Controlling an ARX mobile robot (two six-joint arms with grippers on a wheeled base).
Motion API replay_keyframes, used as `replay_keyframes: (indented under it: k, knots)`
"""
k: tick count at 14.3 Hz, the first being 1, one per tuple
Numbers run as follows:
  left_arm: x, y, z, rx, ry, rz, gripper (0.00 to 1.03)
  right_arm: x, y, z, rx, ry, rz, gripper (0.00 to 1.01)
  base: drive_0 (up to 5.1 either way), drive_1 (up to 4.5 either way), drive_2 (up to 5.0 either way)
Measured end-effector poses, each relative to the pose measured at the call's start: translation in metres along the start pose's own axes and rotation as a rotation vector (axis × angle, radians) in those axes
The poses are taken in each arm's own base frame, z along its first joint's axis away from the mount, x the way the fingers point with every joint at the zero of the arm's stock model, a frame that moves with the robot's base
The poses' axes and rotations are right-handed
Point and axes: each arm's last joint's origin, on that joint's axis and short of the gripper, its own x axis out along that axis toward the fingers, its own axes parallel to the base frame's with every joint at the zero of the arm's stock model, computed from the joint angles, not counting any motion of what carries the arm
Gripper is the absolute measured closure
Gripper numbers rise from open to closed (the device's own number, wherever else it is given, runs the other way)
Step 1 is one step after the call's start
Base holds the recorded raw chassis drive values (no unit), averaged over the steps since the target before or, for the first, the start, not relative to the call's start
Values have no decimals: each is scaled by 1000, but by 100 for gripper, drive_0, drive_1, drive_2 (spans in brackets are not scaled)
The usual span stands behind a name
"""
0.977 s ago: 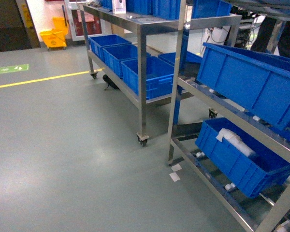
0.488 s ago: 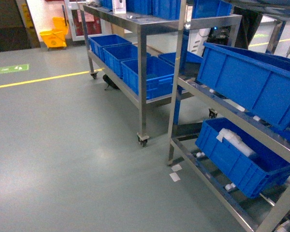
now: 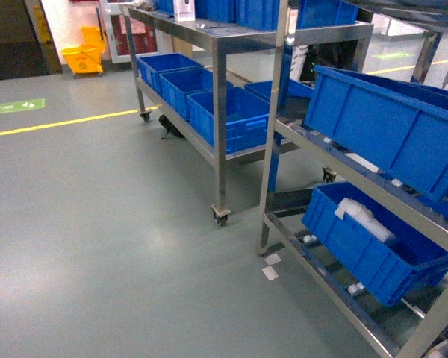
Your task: Pick red block from blue box to shelf
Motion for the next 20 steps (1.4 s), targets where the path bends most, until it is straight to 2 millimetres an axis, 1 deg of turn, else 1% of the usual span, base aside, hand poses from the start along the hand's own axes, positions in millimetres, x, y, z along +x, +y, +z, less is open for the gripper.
replay_keyframes:
  k: [8,14,20]
  knots:
    - [0,0,0,0,0,0,5,0,0,0,0,0,0,76,0,0,0]
    - [0,0,0,0,0,1,5,0,0,0,0,0,0,76,-200,-200,-200]
    - [0,0,0,0,0,0,5,0,0,0,0,0,0,76,-140,-140,-140]
